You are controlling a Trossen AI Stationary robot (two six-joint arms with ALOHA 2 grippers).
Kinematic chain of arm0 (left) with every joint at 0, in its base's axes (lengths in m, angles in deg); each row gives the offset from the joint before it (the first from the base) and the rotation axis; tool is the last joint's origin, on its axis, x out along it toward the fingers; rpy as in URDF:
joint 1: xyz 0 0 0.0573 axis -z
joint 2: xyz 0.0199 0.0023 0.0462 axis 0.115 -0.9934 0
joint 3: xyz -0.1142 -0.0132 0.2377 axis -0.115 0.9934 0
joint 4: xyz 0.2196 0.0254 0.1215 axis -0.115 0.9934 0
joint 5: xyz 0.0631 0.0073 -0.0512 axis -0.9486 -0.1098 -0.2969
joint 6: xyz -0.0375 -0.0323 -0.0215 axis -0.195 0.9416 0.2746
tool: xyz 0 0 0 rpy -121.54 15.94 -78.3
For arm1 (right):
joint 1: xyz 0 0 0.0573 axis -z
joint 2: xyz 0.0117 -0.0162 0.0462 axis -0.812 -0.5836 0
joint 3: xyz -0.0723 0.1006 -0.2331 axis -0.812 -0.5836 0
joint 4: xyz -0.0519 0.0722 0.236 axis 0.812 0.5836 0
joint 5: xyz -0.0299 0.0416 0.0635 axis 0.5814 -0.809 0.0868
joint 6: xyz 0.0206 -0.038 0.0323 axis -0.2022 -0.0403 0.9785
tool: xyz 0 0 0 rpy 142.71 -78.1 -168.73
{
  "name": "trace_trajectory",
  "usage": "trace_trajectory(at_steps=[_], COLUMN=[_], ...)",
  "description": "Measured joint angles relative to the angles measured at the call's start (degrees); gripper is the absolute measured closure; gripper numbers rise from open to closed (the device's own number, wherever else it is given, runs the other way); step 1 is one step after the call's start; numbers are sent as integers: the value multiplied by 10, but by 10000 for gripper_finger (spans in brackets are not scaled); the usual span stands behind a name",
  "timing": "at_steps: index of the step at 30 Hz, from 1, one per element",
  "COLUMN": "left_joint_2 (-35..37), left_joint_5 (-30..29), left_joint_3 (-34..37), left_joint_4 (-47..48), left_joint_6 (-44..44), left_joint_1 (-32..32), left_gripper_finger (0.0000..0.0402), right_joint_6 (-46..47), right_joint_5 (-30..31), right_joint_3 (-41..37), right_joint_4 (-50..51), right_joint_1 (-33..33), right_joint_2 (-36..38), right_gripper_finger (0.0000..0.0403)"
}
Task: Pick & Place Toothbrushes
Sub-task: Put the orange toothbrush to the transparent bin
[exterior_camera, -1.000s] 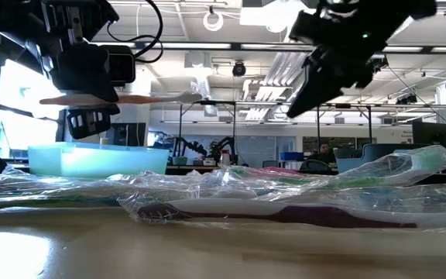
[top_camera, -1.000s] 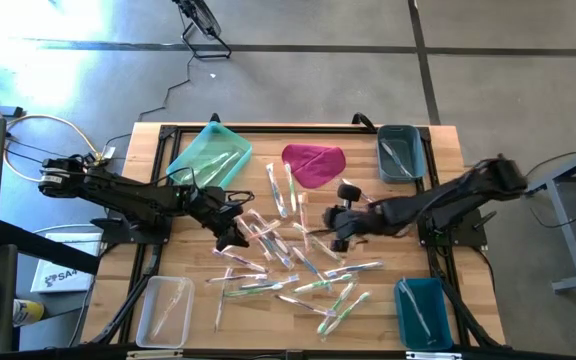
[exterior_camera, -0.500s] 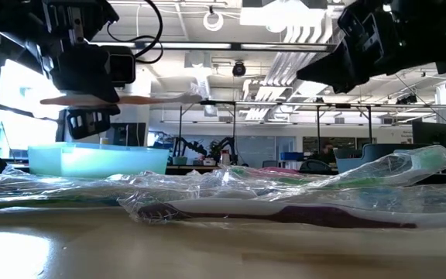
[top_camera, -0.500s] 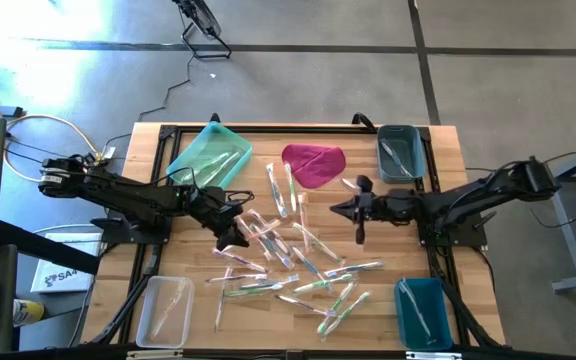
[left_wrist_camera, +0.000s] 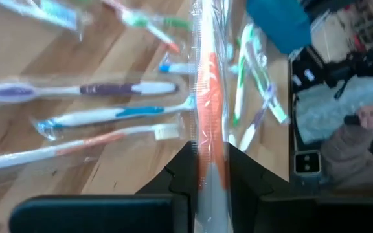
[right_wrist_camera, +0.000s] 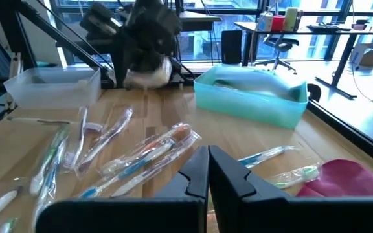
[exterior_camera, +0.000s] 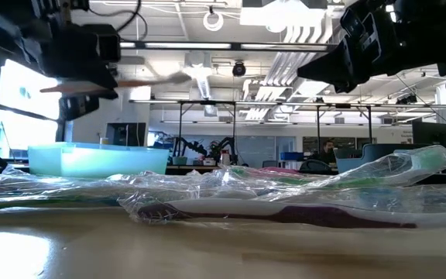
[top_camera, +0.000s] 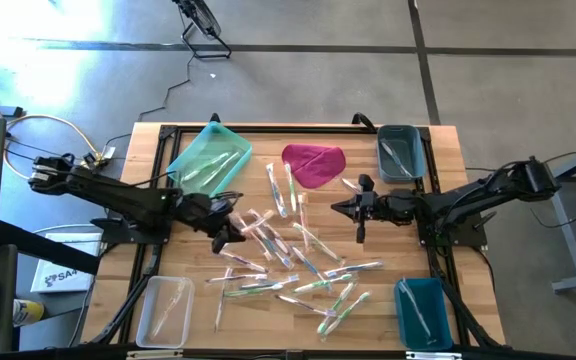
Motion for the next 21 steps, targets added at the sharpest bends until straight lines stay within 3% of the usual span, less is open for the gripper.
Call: trace_trajectory(at_steps=[8,21], left_joint_2=[102,96], left_joint_5=[-162,-347], left_joint_3=[0,-1], left_joint_4=[91,111], left_joint_6=[131,304], left_joint_1=[120,328], left_gripper_finger=[355,355], right_joint_6=[-5,-19], right_joint_5=[0,1], right_joint_3=[0,0], right_joint_4=[-5,-6], right_joint_1=[0,0], right_joint_2=[0,0], right_gripper_finger=[401,401])
